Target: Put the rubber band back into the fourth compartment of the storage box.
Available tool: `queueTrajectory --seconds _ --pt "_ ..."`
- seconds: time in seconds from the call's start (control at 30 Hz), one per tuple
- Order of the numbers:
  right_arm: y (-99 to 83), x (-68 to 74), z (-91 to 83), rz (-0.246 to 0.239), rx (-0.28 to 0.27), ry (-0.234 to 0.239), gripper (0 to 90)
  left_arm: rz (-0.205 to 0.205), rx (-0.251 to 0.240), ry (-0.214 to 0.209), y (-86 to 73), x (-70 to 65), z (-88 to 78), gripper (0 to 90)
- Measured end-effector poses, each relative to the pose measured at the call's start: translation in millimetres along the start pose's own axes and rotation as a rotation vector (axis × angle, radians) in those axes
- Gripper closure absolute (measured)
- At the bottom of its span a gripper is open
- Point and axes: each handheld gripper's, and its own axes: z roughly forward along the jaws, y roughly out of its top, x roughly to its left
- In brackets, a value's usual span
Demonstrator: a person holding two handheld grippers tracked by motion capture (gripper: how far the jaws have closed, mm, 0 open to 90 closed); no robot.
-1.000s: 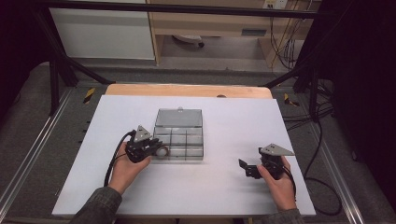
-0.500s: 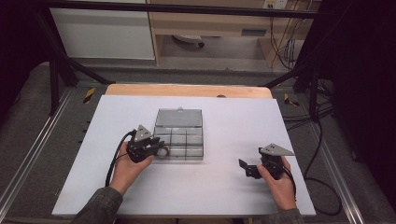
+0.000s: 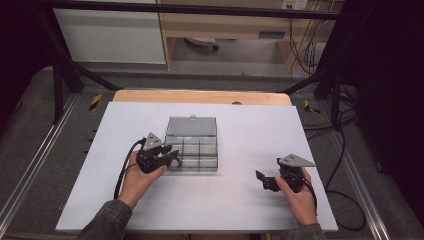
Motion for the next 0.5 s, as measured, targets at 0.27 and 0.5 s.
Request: queueTrajectory --seconds 0.27,0.5 --pt "-0.2 -0.1 0.3 0.001 0.004 0.001 2.8 -0.041 -0.021 0.032 1.5 1.5 0.3 45.8" --pt "0.2 0.7 2.4 -0.001 0.007 0.004 2.8 -0.068 -0.041 0.07 2.1 3.2 1.3 19.9"
